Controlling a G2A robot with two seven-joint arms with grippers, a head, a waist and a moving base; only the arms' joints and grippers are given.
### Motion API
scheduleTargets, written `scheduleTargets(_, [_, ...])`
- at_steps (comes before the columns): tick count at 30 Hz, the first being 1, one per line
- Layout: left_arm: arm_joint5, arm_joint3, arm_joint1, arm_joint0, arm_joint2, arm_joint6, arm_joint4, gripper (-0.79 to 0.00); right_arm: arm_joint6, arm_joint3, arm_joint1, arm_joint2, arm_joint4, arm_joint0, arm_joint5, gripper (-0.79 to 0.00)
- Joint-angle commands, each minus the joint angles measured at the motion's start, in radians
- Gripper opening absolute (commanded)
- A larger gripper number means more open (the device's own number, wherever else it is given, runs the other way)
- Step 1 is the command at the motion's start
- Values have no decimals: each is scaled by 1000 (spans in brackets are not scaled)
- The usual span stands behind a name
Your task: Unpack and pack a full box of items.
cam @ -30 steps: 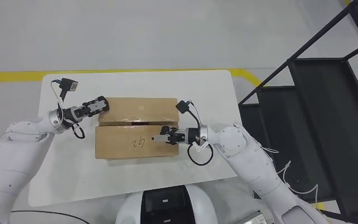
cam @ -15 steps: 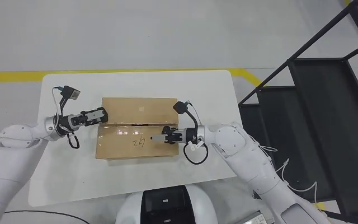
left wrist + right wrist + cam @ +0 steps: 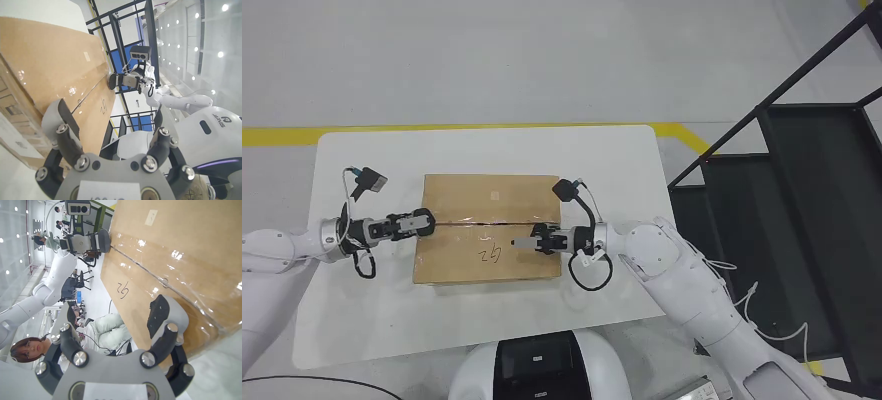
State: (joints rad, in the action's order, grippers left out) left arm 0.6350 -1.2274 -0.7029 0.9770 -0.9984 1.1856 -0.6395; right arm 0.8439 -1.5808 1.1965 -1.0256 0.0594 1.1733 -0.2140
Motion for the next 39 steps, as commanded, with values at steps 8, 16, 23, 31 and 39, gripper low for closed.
scheduleTargets(8, [20, -4, 3, 8, -1, -20, -33, 0, -24, -32, -8, -34, -26, 27, -37, 0])
scheduleTargets(16, [20, -4, 3, 8, -1, -20, -33, 0, -27, -94, -44, -175, -76, 198, -61, 0])
scheduleTargets(23, [20, -4, 3, 8, -1, -20, -33, 0, 44, -90, -58, -217, -230, 312, -77, 0])
scheduleTargets(31, [20, -4, 3, 8, -1, -20, -33, 0, -55, 16, -52, -181, -212, 309, -19, 0])
scheduleTargets(39, [20, -4, 3, 8, -1, -20, -33, 0, -195, 204, -18, -118, -348, 225, -126, 0])
